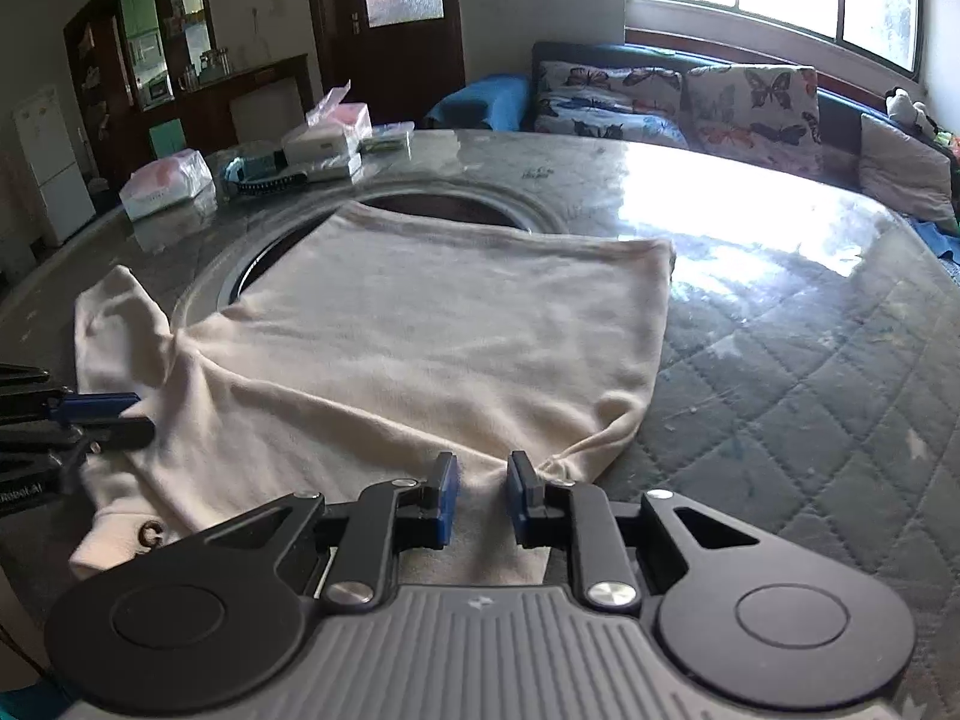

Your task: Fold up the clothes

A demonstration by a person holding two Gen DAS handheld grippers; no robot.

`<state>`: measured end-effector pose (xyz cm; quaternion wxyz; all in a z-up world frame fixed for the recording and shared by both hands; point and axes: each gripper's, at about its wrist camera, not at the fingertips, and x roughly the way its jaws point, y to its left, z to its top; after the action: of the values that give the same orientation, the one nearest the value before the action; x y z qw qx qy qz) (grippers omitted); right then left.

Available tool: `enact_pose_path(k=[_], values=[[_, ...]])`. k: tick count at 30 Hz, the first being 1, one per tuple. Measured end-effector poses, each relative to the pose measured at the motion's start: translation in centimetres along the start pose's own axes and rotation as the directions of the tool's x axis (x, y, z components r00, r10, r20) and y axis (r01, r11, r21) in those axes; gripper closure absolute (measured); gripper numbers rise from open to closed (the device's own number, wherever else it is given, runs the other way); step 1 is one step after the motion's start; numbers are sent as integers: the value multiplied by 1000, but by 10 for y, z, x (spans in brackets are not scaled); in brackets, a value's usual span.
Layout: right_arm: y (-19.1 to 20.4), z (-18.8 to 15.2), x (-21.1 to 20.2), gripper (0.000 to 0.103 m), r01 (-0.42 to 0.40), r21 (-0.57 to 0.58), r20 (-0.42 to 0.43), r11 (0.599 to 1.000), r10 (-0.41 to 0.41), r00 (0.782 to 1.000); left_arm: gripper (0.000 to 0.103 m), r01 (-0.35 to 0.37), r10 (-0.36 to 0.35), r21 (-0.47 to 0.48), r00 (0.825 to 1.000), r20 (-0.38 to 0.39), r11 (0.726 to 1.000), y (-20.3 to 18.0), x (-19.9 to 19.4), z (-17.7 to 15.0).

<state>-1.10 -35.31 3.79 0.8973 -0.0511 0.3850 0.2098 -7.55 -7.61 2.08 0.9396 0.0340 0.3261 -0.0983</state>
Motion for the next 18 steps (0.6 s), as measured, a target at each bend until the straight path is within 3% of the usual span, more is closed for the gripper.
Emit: enact_pose_path(k=[4, 11, 14, 16, 18], values=[[6, 2, -5, 77, 0, -21, 8, 1000, 0, 1000, 98, -4, 4, -9, 1000, 7, 1000, 4, -4, 0], [38, 8, 1, 76, -68, -108, -10, 992, 67, 998, 93, -26, 25, -74, 1000, -11, 997, 22, -9, -4], [57, 10, 7, 76, -107, -149, -24, 983, 105, 994, 85, -56, 55, -98, 998, -7, 994, 34, -15, -5], [70, 13, 13, 76, -133, -175, -33, 975, 130, 991, 67, -89, 89, -119, 996, -5, 989, 44, -19, -6], [83, 16, 19, 76, -158, -199, -40, 967, 153, 987, 59, -129, 129, -139, 992, -4, 982, 55, -22, -6]])
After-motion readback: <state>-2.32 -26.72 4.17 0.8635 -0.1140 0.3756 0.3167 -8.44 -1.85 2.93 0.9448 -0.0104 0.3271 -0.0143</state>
